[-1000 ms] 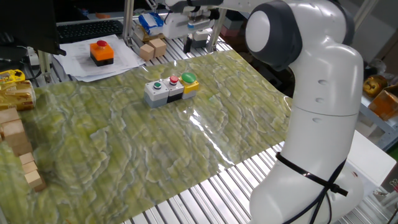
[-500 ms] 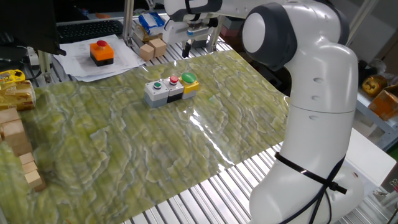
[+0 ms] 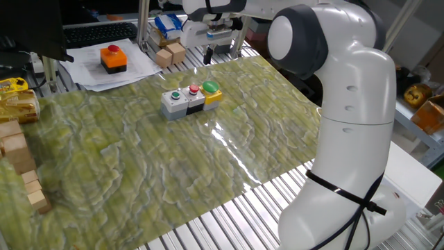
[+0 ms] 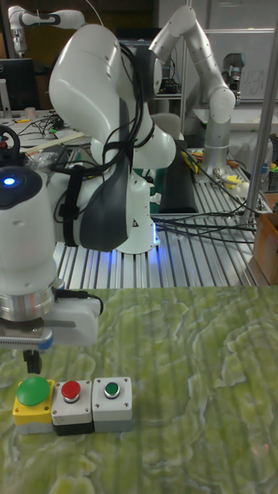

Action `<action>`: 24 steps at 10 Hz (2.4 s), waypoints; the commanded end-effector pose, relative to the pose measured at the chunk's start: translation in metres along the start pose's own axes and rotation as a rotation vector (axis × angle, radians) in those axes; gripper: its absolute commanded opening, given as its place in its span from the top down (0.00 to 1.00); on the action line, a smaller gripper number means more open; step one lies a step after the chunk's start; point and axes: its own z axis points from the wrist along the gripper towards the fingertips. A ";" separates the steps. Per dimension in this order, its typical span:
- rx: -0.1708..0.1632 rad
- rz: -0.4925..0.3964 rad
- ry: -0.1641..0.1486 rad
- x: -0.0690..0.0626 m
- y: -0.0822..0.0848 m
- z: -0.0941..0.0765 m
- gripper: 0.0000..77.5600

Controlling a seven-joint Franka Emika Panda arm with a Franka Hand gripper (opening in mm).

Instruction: Press three buttons from left to right in sequence

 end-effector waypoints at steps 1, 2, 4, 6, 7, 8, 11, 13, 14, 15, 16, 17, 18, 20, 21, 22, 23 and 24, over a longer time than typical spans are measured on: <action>0.038 -0.079 -0.024 -0.001 -0.001 -0.001 1.00; 0.039 -0.100 -0.023 -0.004 -0.011 0.008 1.00; 0.041 -0.110 -0.020 -0.002 -0.026 0.029 1.00; 0.041 -0.103 -0.019 0.005 -0.027 0.043 1.00; 0.035 -0.103 -0.021 0.007 -0.025 0.047 1.00; 0.034 -0.108 -0.020 0.006 -0.023 0.050 1.00; 0.037 -0.107 -0.025 0.006 -0.014 0.066 1.00; 0.038 -0.104 -0.036 0.009 -0.010 0.075 1.00; 0.040 -0.109 -0.036 0.010 -0.010 0.077 1.00; 0.043 -0.120 -0.033 0.010 -0.011 0.080 1.00; 0.042 -0.127 -0.035 0.009 -0.013 0.086 1.00; 0.041 -0.130 -0.037 0.009 -0.014 0.089 1.00; 0.035 -0.140 -0.058 0.007 -0.017 0.104 1.00; 0.034 -0.134 -0.087 0.005 -0.014 0.123 1.00; 0.033 -0.130 -0.085 0.005 -0.015 0.122 1.00; 0.033 -0.129 -0.080 0.006 -0.016 0.118 1.00; 0.029 -0.119 -0.067 0.007 -0.017 0.104 1.00; 0.025 -0.113 -0.063 0.008 -0.017 0.097 1.00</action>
